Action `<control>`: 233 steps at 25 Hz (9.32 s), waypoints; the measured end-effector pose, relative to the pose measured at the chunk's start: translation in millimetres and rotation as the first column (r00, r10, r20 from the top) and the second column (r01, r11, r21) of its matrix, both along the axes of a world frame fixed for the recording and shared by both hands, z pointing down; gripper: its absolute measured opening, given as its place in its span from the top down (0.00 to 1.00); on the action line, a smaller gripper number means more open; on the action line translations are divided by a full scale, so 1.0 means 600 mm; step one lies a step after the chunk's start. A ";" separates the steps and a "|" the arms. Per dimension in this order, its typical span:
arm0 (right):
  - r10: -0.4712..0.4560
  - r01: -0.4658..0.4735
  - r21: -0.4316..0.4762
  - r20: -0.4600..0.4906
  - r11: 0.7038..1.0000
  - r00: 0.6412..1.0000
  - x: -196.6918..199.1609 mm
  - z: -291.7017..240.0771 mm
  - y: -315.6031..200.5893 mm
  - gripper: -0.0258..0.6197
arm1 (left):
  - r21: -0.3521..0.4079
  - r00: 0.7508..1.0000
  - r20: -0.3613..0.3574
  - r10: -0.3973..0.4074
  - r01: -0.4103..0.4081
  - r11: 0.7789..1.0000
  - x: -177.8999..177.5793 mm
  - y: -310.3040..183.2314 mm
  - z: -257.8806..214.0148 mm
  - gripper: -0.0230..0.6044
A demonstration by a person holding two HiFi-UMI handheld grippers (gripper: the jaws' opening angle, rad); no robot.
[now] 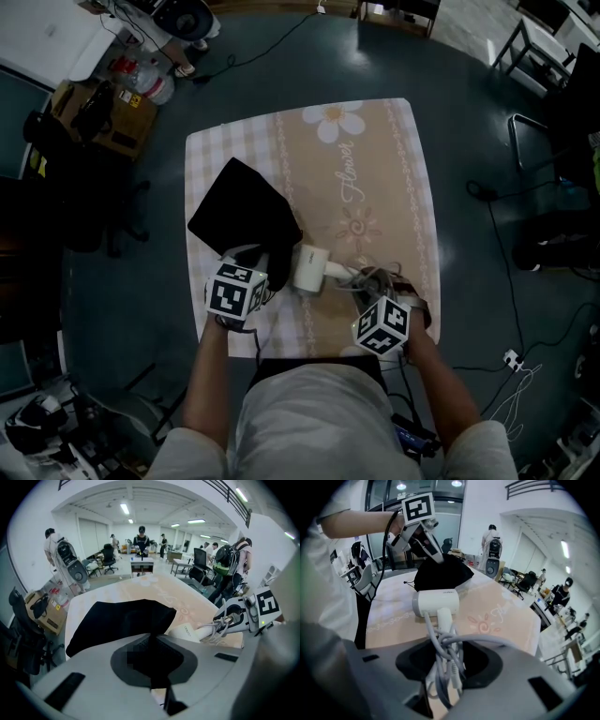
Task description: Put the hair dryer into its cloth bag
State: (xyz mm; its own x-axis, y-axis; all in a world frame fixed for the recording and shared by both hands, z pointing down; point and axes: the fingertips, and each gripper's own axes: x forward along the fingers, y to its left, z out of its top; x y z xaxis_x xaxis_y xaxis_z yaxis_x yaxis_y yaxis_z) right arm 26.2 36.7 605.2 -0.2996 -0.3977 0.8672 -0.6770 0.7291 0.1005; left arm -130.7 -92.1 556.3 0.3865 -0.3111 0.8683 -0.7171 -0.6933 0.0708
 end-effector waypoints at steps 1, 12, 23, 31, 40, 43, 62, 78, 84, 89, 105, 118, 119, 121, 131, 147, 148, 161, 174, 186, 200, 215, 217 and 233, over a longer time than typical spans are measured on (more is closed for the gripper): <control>0.007 -0.007 -0.007 0.002 1.000 1.000 0.005 -0.003 0.007 0.70 | 0.000 1.000 -0.001 0.002 -0.002 1.000 0.002 0.001 0.000 0.94; 0.012 -0.014 -0.031 -0.063 0.999 0.998 0.044 0.028 0.053 0.62 | -0.019 1.000 -0.007 0.016 -0.016 1.000 0.015 0.007 0.010 0.94; -0.087 0.090 0.060 -0.040 0.994 0.995 0.022 -0.093 0.068 0.59 | -0.018 0.999 -0.021 0.034 -0.035 0.999 0.028 0.004 0.017 0.94; -0.262 0.236 -0.151 -0.181 0.960 0.948 -0.018 0.020 0.020 0.53 | -0.035 0.999 -0.047 0.018 -0.020 0.999 0.023 0.007 0.019 0.94; -0.283 0.245 -0.182 -0.225 0.952 0.932 0.011 0.080 0.015 0.56 | -0.038 0.997 -0.078 0.003 -0.006 0.999 0.007 0.014 0.014 0.94; -0.281 0.245 -0.189 -0.198 0.951 0.939 0.012 0.081 0.013 0.57 | -0.052 0.996 -0.083 0.011 -0.016 0.999 0.004 0.018 0.019 0.94; -0.164 0.153 -0.123 -0.077 0.980 0.984 -0.025 0.015 0.036 0.66 | -0.078 0.997 -0.044 0.060 -0.064 0.995 0.013 0.021 0.015 0.94; -0.124 0.115 -0.113 -0.072 0.987 0.990 -0.082 0.002 0.001 0.66 | -0.095 0.993 -0.036 0.114 -0.117 0.989 0.036 0.054 -0.007 0.94; -0.085 0.074 -0.115 -0.100 0.991 0.991 -0.073 0.005 -0.011 0.66 | -0.097 0.990 -0.046 0.136 -0.140 0.985 0.047 0.063 -0.012 0.94; -0.026 0.010 -0.095 -0.175 0.995 0.984 -0.039 -0.005 -0.022 0.66 | -0.103 0.989 -0.069 0.134 -0.140 0.985 0.061 0.066 -0.015 0.94; 0.032 -0.049 -0.127 -0.133 0.991 0.991 -0.066 0.011 -0.031 0.66 | -0.121 0.980 -0.086 0.177 -0.187 0.975 0.098 0.079 -0.011 0.94; 0.057 -0.070 -0.119 -0.115 0.990 0.992 -0.074 0.012 -0.051 0.66 | -0.046 0.978 -0.094 0.186 -0.191 0.981 0.103 0.079 -0.027 0.94; 0.061 -0.074 -0.115 -0.107 0.991 0.992 -0.077 0.012 -0.053 0.66 | -0.037 0.978 -0.101 0.183 -0.187 0.982 0.103 0.079 -0.027 0.94; 0.072 -0.081 -0.106 -0.089 0.991 0.994 -0.084 0.012 -0.057 0.66 | -0.015 0.978 -0.111 0.179 -0.182 0.983 0.102 0.081 -0.028 0.94; 0.078 -0.080 -0.098 -0.031 0.992 0.996 -0.107 0.014 -0.063 0.67 | 0.086 0.977 -0.110 0.184 -0.175 0.981 0.105 0.090 -0.035 0.94; 0.064 -0.066 -0.109 -0.016 0.992 0.998 -0.123 0.011 -0.071 0.67 | 0.089 0.979 -0.138 0.147 -0.136 0.987 0.093 0.080 -0.048 0.94; 0.067 -0.068 -0.113 -0.010 0.991 0.998 -0.124 0.012 -0.072 0.67 | 0.090 0.978 -0.145 0.148 -0.136 0.987 0.094 0.079 -0.048 0.94; 0.102 -0.097 -0.144 0.029 0.985 0.994 -0.137 0.027 -0.085 0.67 | 0.070 0.971 -0.159 0.181 -0.171 0.983 0.101 0.076 -0.046 0.94; 0.104 -0.093 -0.148 0.070 0.985 0.992 -0.149 0.025 -0.091 0.67 | 0.087 0.958 -0.233 0.168 -0.152 0.985 0.089 0.072 -0.043 0.94; 0.096 -0.083 -0.159 0.077 0.984 0.992 -0.157 0.025 -0.091 0.67 | 0.209 0.955 -0.183 0.233 -0.194 0.959 0.076 0.092 -0.044 0.86; 0.091 -0.067 -0.201 0.115 0.977 0.989 -0.172 0.026 -0.081 0.67 | 0.239 0.979 -0.039 0.199 -0.184 0.953 0.016 0.184 0.000 0.64; 0.128 -0.089 -0.246 0.150 0.965 0.980 -0.193 0.022 -0.089 0.68 | 0.357 0.985 -0.029 0.173 -0.151 0.922 0.004 0.151 -0.022 0.94; 0.142 -0.097 -0.257 0.162 0.962 0.976 -0.197 0.023 -0.093 0.68 | 0.364 0.981 -0.035 0.188 -0.163 0.917 0.008 0.151 -0.027 0.94; 0.213 -0.151 -0.288 0.199 0.946 0.957 -0.210 0.033 -0.125 0.68 | 0.357 0.975 -0.062 0.214 -0.179 0.917 0.022 0.150 -0.039 0.94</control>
State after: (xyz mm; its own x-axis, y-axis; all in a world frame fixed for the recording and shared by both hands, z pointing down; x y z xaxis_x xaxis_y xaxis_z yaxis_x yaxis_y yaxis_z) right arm -99.9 -38.4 625.0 -0.4427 -0.2275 0.8674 -0.7827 0.5699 -0.2500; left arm -117.6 -2.0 532.8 0.5479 -0.4947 0.6746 -0.5656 -0.8132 -0.1370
